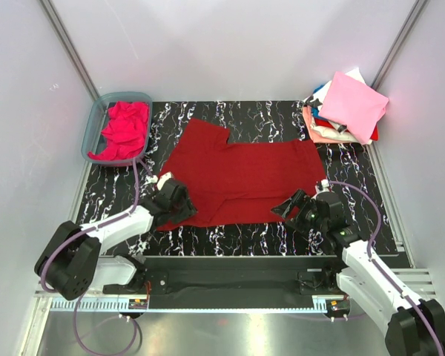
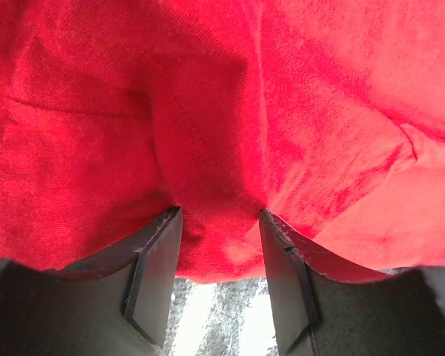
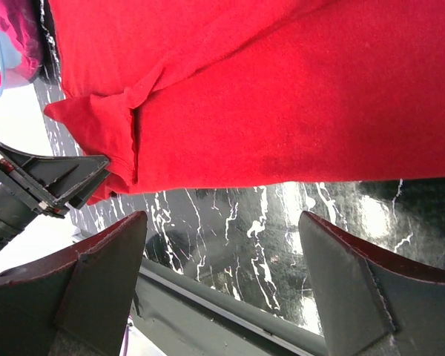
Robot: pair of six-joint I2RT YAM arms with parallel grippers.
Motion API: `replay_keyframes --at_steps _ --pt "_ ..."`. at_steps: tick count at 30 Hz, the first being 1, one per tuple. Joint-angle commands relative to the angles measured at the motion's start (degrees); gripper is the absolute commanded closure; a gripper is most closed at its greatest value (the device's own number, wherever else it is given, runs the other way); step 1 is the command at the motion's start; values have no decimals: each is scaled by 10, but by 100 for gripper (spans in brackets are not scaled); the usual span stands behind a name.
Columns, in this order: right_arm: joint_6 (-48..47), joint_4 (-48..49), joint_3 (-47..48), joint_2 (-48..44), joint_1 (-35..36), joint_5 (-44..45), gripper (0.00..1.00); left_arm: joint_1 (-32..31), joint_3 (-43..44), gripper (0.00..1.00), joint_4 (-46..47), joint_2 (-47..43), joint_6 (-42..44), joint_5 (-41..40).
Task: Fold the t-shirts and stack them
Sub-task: Fold the tshirt
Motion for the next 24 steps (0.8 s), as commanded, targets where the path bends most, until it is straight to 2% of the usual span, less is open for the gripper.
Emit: replay_keyframes --at_steps 1,9,24 --pt "3 35 11 4 5 11 10 -2 5 50 32 7 -6 -2" --pt "3 42 11 20 5 7 10 -7 20 50 -18 -29 -2 -29" --pt "2 49 11 30 5 3 10 -7 81 50 -2 57 17 -31"
